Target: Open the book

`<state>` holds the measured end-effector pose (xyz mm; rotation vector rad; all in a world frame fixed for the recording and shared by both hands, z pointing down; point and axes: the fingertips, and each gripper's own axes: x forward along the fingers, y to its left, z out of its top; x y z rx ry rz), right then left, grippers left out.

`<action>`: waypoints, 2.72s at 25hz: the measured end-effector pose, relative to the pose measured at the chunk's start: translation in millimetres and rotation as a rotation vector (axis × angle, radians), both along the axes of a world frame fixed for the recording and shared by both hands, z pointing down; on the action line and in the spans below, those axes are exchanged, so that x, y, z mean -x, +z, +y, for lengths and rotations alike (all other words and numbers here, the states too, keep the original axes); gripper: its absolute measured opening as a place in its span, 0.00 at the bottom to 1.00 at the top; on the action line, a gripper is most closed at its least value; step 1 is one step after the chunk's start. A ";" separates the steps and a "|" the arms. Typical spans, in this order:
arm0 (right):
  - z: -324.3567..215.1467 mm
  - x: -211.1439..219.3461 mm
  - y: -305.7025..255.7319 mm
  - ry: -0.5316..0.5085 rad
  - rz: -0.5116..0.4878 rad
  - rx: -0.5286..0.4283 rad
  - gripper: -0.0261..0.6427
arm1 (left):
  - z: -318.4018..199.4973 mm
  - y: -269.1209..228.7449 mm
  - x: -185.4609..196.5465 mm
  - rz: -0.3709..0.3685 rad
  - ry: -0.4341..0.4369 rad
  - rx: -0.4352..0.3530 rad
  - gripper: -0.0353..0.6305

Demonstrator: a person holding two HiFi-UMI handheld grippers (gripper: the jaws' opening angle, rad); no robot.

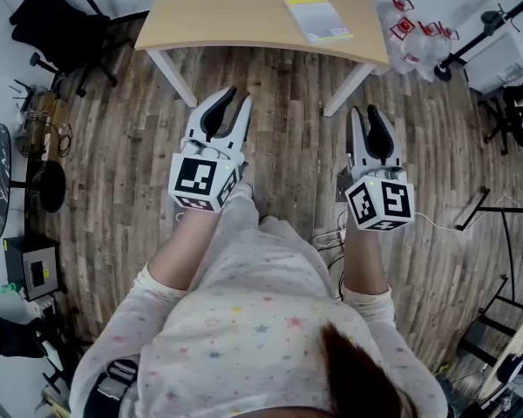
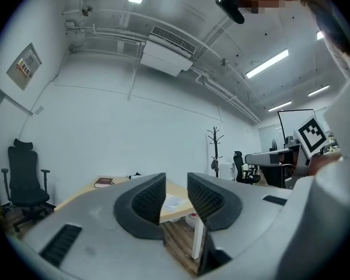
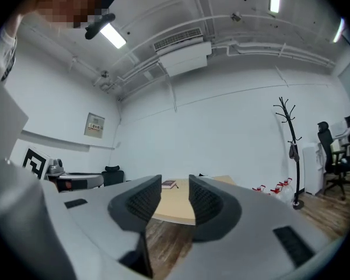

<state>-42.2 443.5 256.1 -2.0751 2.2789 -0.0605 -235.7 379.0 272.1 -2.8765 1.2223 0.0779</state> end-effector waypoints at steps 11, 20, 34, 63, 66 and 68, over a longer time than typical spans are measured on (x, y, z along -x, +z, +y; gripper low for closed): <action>-22.9 -15.9 0.5 -0.028 -0.064 -0.002 0.45 | -20.6 1.5 -16.8 -0.020 -0.025 0.021 0.41; -88.0 -29.9 6.0 -0.014 -0.051 0.024 0.45 | -90.5 7.1 -35.7 -0.011 -0.001 0.031 0.41; -235.1 -54.6 2.0 0.060 -0.046 0.030 0.45 | -248.7 3.4 -64.4 -0.014 0.082 0.033 0.41; -419.3 -156.3 10.0 -0.162 -0.053 0.078 0.45 | -403.4 14.7 -156.9 -0.015 -0.123 0.075 0.41; -437.1 -170.1 12.5 -0.208 -0.059 0.082 0.45 | -412.6 13.6 -168.3 -0.019 -0.167 0.071 0.41; -446.4 -175.3 15.9 -0.232 -0.065 0.089 0.45 | -416.6 14.3 -172.2 -0.023 -0.191 0.072 0.41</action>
